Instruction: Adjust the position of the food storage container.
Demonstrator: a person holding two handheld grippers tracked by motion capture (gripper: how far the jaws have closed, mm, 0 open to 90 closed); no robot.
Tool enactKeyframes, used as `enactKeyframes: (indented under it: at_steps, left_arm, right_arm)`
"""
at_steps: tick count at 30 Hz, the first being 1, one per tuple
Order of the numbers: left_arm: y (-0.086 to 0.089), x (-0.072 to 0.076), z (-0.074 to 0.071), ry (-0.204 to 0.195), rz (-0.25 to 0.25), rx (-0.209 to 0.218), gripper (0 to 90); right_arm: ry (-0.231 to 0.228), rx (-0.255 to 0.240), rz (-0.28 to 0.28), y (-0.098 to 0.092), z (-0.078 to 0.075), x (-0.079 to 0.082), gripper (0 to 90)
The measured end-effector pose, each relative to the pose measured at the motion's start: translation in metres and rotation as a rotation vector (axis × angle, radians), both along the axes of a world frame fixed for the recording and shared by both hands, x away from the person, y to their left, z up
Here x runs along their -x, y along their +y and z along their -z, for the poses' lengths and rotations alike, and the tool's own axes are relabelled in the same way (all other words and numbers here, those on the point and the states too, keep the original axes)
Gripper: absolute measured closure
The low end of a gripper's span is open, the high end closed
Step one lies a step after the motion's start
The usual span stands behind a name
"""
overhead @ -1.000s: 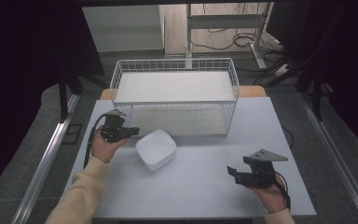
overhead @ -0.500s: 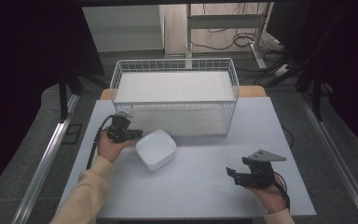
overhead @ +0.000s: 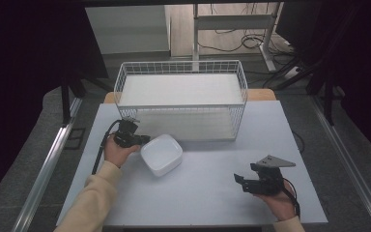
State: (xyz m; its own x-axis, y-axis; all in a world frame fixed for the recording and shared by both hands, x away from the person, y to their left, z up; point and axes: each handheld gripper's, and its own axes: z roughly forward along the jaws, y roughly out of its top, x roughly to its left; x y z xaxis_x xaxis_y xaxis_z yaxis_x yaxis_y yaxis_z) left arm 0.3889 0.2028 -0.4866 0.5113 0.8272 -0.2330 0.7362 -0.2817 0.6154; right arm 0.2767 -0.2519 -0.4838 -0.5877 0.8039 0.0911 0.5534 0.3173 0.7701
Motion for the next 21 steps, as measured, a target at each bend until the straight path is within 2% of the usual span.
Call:
enactKeyframes:
  at_steps: [10,14,21]
  left_arm:
    - [-0.007,0.004,0.001,0.007,0.035,-0.006,90.0]
    - [-0.012,0.006,0.0,0.012,0.066,-0.012,90.0]
    - [-0.022,0.014,-0.002,0.031,0.097,-0.011,90.0]
  right_arm:
    - [0.002,0.002,-0.002,0.001,0.001,0.0,22.8]
    - [0.003,0.004,-0.002,0.001,0.001,0.0,22.9]
    - [0.004,0.005,-0.002,0.002,0.001,0.0,22.8]
